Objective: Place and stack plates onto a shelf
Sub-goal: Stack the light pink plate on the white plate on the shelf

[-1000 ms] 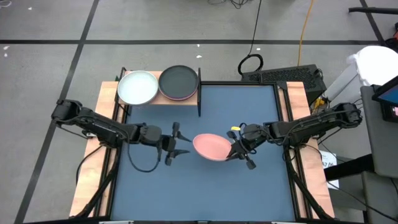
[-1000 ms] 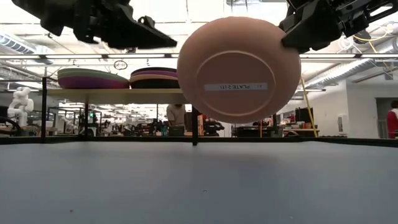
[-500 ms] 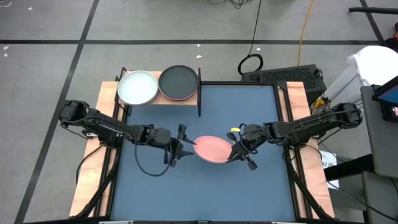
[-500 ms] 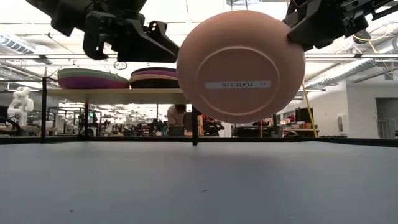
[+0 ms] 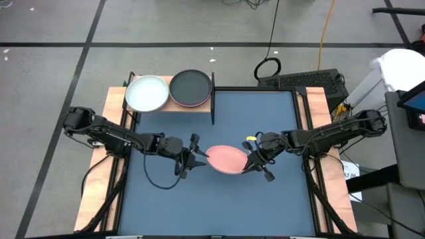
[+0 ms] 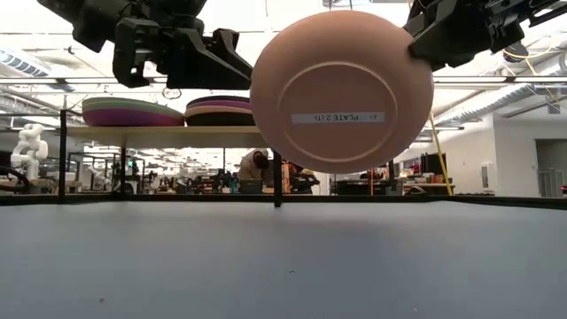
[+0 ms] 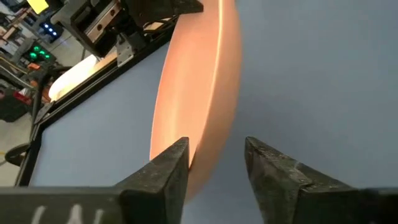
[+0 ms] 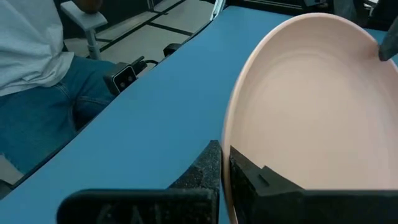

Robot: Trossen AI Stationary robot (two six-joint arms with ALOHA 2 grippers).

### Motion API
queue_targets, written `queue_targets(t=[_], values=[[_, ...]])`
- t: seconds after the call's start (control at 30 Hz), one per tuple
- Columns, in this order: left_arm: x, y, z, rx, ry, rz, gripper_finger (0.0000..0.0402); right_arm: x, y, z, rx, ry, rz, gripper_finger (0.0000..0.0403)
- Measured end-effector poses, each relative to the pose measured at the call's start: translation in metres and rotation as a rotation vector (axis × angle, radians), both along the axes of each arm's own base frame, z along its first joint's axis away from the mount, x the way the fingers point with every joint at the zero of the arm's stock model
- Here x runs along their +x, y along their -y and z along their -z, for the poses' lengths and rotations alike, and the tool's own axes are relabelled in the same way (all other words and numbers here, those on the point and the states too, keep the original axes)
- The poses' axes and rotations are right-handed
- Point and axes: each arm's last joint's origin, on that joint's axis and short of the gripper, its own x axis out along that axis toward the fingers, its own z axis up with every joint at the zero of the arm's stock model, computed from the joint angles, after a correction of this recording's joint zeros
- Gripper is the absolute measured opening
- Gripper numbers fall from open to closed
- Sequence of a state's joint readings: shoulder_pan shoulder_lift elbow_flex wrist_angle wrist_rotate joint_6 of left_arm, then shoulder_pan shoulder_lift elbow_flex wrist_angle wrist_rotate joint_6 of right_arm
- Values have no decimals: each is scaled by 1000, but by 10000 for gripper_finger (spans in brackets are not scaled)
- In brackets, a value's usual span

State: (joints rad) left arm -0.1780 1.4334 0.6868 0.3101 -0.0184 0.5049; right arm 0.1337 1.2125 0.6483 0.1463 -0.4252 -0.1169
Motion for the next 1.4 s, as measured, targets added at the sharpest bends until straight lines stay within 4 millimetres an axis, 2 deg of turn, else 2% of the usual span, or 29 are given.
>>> queue_targets(t=[0.2, 0.6, 0.83, 1.03, 1.2, 1.4], values=[[0, 0, -1, 46, 16, 1, 125, 0, 0, 0, 0, 0, 0, 3], [2, 3, -6, 6, 76, 120, 122, 1, 0, -1, -8, 26, -13, 3], [2, 3, -6, 17, 76, 128, 120, 2, 0, -4, -35, 70, -24, 3], [2, 4, -6, 12, 73, 129, 76, 2, 0, -4, -27, 69, -18, 6], [2, 4, -6, 8, 69, 148, 46, 4, 0, -9, 26, 93, 26, 34], [2, 5, -7, -22, 83, 186, 36, 8, 1, -19, 115, 156, 61, 114]])
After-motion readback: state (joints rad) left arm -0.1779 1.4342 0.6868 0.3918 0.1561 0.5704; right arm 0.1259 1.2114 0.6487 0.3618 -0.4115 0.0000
